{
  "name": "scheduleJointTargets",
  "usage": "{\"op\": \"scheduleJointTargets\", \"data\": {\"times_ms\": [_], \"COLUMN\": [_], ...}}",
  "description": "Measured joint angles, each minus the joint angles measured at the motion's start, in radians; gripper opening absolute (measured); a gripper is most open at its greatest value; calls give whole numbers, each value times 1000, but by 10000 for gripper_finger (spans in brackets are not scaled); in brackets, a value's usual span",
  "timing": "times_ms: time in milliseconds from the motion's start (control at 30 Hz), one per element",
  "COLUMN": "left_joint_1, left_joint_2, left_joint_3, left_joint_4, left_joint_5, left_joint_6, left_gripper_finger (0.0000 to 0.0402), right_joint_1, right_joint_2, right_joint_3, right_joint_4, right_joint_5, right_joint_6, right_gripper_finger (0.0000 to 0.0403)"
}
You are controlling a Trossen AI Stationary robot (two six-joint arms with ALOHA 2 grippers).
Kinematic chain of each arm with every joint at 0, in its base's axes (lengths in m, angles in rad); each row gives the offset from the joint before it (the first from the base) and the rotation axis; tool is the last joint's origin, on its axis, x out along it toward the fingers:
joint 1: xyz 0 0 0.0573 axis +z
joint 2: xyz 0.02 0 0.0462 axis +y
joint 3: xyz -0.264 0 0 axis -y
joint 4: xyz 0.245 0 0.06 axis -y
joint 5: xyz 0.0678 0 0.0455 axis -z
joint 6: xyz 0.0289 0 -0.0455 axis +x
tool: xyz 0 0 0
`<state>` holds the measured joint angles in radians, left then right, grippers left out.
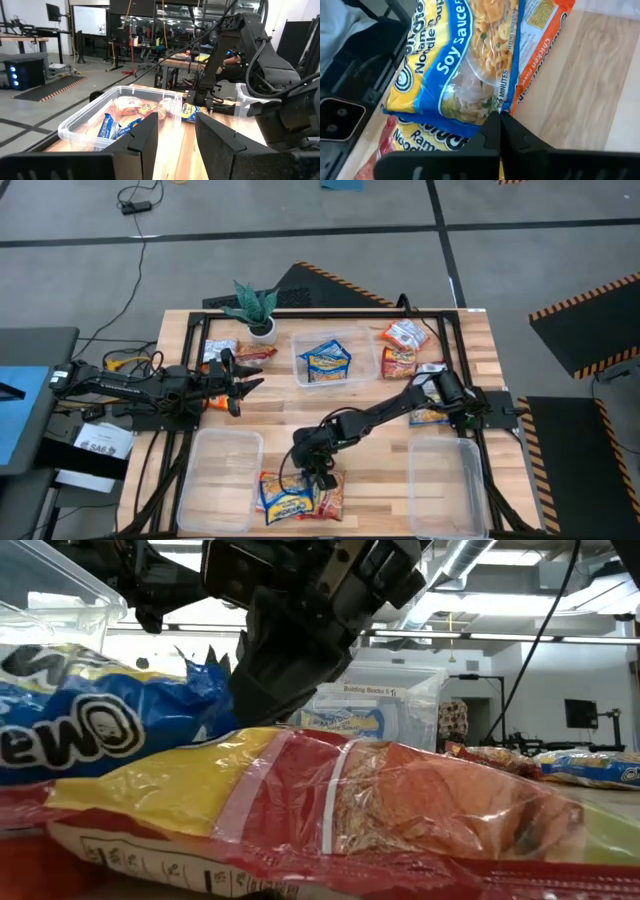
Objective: Sort Maruchan noodles
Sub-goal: Put the bottom blue noodle packet into the top transparent bin
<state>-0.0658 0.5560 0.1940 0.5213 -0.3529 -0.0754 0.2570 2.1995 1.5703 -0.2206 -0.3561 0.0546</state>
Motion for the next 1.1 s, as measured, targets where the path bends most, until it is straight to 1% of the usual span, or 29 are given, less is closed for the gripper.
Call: {"op": "scheduleJointTargets", "data": {"times_ms": [167, 333, 400, 467, 600, 833, 967, 1100], "left_joint_1": [0, 0, 0, 0, 0, 0, 0, 0], "left_joint_2": [0, 0, 0, 0, 0, 0, 0, 0], "left_joint_3": [0, 0, 0, 0, 0, 0, 0, 0], "left_joint_4": [0, -10, -12, -12, -16, -13, -13, -13], "left_joint_5": [0, 0, 0, 1, 1, 0, -2, -4], "left_joint_6": [0, 0, 0, 0, 0, 0, 0, 0], "left_gripper_finger": [118, 118, 118, 118, 118, 118, 118, 118], "right_joint_1": [-23, -39, -41, -41, -41, -54, -98, -167], "right_joint_2": [-71, -199, -252, -315, -427, -617, -707, -770], "right_joint_3": [-2, -2, -1, -1, -2, -1, -1, 0], "right_joint_4": [-115, -221, -238, -287, -322, -325, -325, -362], "right_joint_5": [21, 91, 127, 171, 273, 492, 619, 707], "right_joint_6": [-27, -59, -66, -67, -99, -199, -247, -250], "right_gripper_finger": [7, 6, 6, 6, 6, 6, 6, 6]}}
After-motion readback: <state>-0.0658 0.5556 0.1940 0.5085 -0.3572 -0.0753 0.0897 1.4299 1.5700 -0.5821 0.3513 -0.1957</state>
